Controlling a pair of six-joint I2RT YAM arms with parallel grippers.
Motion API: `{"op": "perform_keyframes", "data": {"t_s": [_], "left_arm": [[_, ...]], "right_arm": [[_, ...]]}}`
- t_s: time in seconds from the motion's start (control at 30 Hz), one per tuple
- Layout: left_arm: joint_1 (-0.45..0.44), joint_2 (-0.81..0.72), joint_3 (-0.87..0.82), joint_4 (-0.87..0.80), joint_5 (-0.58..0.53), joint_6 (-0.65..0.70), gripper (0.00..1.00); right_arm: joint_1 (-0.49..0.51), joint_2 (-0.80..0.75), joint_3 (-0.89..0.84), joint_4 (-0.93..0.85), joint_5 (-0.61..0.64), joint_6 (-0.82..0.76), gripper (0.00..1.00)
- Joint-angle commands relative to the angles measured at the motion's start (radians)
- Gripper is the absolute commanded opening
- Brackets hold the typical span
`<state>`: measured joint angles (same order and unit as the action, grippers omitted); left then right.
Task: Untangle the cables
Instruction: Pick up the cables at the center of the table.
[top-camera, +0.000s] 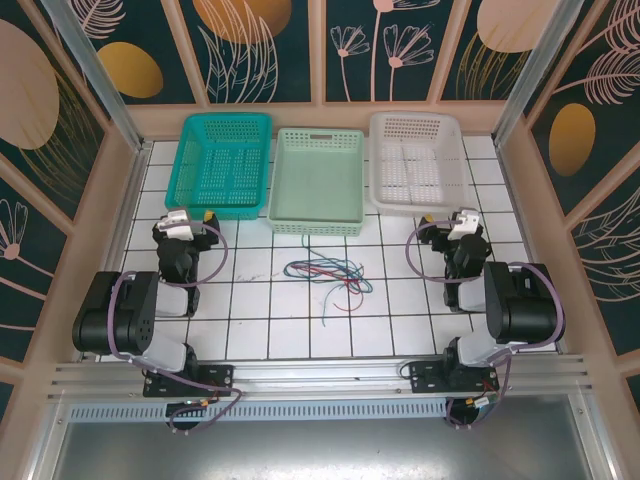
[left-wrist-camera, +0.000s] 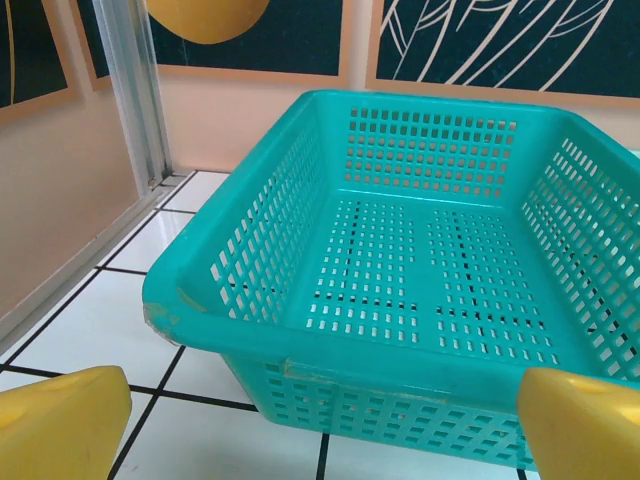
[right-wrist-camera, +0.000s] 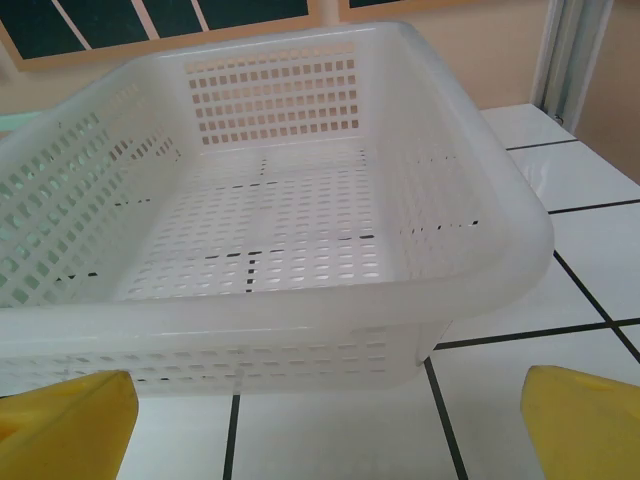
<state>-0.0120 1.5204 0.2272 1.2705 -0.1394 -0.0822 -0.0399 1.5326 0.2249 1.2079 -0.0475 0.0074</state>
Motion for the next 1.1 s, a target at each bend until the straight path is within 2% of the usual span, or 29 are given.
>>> {"op": "perform_keyframes", "data": {"t_s": [0.0, 0.9, 0.97, 1.07], "left_arm": [[0.005, -0.001, 0.006, 0.006, -0.002, 0.006, 0.99], [0.004, -0.008, 0.006, 0.004, 0.003, 0.006, 0.99], [0.003, -0.052, 0.040, -0.095, 0.023, 0.015, 0.99], [0.003, -0.160, 0.135, -0.383, -0.027, -0.031, 0.99]], "right_arm": [[-0.005, 0.007, 0.016, 0.024, -0.011, 0.006, 0.99], [-0.005, 0.008, 0.014, 0.026, -0.012, 0.006, 0.99], [-0.001, -0.022, 0.050, -0.055, -0.011, 0.000, 0.99], [0.011, -0.100, 0.151, -0.321, -0.006, 0.009, 0.98]]}}
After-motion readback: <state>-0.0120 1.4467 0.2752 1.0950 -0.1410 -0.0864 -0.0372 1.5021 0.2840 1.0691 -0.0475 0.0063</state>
